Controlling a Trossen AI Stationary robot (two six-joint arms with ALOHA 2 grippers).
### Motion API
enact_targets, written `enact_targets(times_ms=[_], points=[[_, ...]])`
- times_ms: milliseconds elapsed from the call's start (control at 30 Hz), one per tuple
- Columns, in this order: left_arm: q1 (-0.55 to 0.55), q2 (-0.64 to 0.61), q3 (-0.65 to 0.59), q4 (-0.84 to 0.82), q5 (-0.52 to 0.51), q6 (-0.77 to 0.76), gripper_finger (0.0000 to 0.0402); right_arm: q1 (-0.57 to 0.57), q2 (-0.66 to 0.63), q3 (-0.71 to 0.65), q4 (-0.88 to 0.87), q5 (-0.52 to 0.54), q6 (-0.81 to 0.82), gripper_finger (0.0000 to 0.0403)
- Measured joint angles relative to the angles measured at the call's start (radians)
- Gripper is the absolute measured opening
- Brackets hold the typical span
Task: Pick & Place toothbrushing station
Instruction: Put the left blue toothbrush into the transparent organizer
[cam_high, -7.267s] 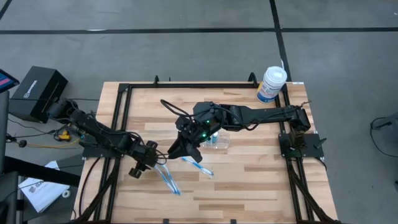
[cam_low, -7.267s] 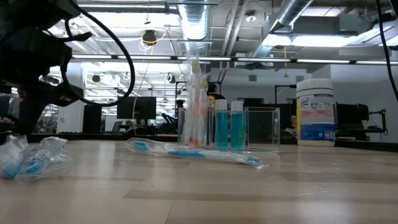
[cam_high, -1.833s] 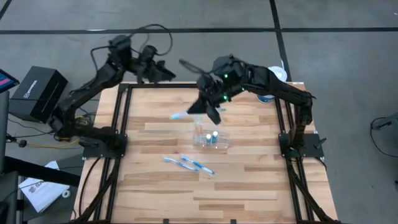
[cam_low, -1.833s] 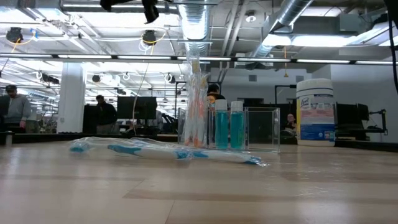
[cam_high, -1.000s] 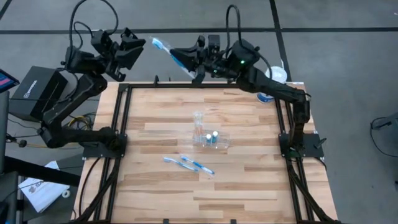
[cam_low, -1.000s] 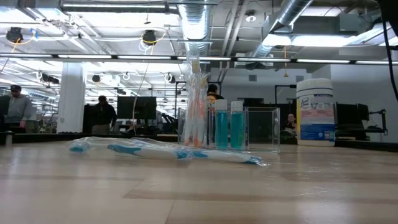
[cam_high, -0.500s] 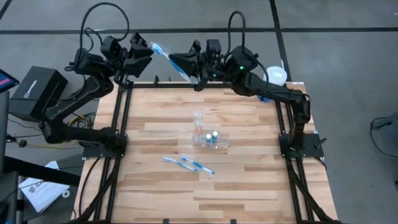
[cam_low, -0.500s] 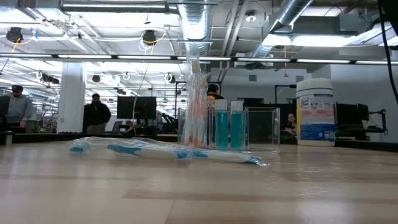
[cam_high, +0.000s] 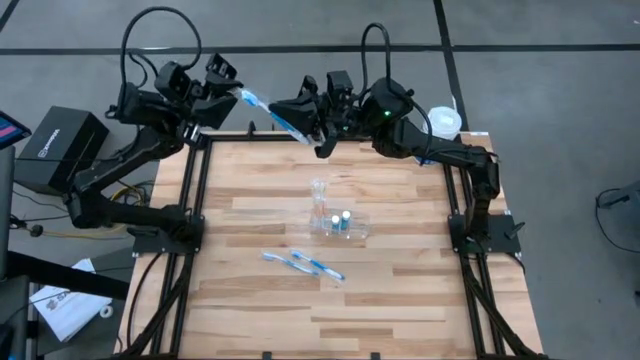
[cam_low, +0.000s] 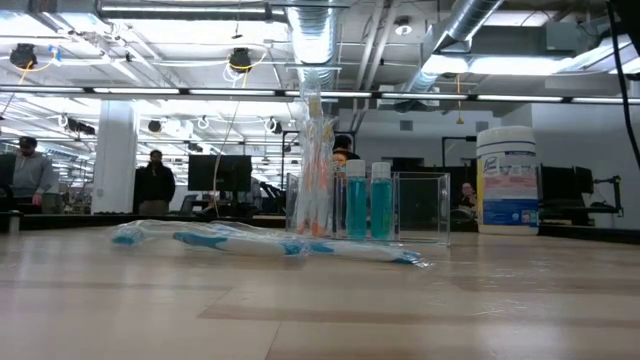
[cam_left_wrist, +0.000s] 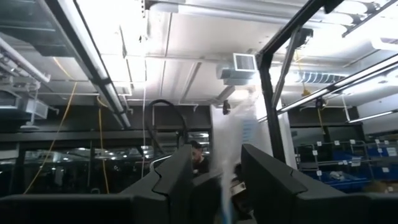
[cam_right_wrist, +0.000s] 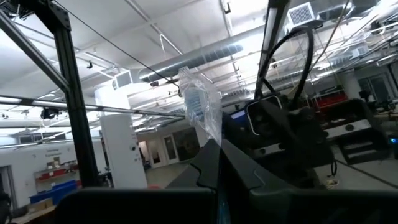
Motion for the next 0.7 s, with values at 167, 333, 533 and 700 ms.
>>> enact_targets(times_ms=[167, 333, 533, 700], points=[[-0.022, 0.007, 0.000, -0.001, 0.010, 0.000, 0.0134, -0.001, 0.000, 0.000, -0.004, -0.019, 0.005, 0.0000], [-0.047, 0.029, 0.000, 0.002, 0.016, -0.020, 0.0134, 0.001, 0.000, 0.000, -0.013, -0.044, 0.011, 0.0000], [-0.062, 0.051, 0.000, 0.000, 0.032, -0.029, 0.0134, 0.004, 0.000, 0.000, -0.051, -0.045, 0.013, 0.0000], [-0.062, 0.051, 0.001, 0.002, 0.046, -0.035, 0.0134, 0.005, 0.000, 0.001, -0.057, -0.048, 0.013, 0.0000]])
